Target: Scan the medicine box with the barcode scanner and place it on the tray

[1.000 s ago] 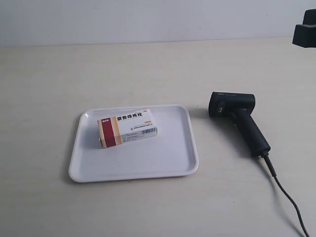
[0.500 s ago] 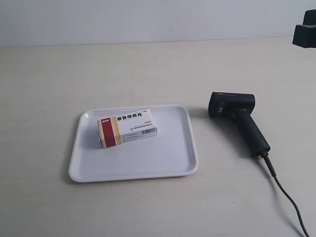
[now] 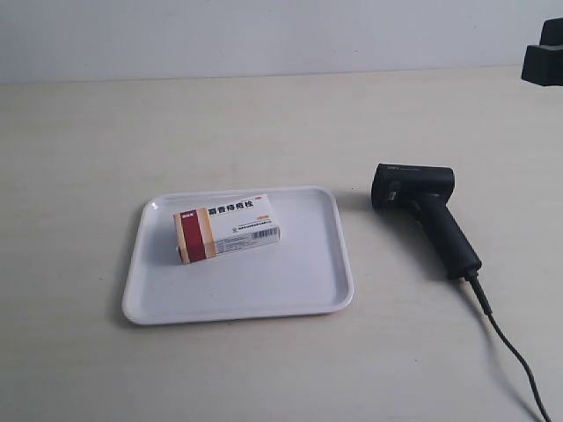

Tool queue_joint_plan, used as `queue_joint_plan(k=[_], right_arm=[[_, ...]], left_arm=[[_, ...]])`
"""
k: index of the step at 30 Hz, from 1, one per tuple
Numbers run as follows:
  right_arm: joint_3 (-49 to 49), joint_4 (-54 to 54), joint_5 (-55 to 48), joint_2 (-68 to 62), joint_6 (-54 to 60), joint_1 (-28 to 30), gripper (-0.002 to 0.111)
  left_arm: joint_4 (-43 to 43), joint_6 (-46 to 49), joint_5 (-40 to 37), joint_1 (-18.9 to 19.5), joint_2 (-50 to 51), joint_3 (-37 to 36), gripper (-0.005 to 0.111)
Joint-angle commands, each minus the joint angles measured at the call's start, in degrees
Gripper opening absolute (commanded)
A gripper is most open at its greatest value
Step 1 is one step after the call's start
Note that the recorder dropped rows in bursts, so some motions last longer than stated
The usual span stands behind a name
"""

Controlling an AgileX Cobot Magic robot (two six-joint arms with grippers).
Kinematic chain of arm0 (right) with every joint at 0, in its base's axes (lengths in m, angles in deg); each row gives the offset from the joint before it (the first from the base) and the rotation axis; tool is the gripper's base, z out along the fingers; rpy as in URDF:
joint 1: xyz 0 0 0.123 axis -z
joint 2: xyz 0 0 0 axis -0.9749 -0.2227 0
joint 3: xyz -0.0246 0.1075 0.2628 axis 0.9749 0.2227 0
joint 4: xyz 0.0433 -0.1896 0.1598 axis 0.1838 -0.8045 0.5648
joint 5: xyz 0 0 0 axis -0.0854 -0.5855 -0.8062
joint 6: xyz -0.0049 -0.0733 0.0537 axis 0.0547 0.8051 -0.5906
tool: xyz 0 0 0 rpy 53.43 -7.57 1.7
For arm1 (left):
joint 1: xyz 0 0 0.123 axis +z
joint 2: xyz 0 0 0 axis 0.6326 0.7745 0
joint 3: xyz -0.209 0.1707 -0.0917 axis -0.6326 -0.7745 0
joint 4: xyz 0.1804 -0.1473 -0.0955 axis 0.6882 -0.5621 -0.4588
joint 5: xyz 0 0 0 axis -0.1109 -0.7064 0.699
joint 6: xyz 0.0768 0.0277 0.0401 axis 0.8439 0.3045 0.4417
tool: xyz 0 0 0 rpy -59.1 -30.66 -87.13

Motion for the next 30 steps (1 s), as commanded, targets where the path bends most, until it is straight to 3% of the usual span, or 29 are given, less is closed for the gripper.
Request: queue_joint_plan(k=[1, 9, 15, 30], right_arm=[[0.3, 0.0, 0.1, 0.3, 0.2, 0.3, 0.000], [0.3, 0.0, 0.0, 0.3, 0.2, 0.3, 0.000], [0.3, 0.0, 0.0, 0.3, 0.2, 0.3, 0.000], [0.3, 0.0, 0.0, 0.3, 0.2, 0.3, 0.000]], left_arm=[[9.7, -10.7, -4.5, 0.1, -0.3, -0.2, 0.003], [-2.2, 0.7, -8.5, 0.5, -0.3, -0.2, 0.003], [-3.3, 1.7, -8.5, 4.0, -0.3, -0.2, 0.003], [-3.3, 1.5, -8.7, 4.1, -0.3, -0.2, 0.003]])
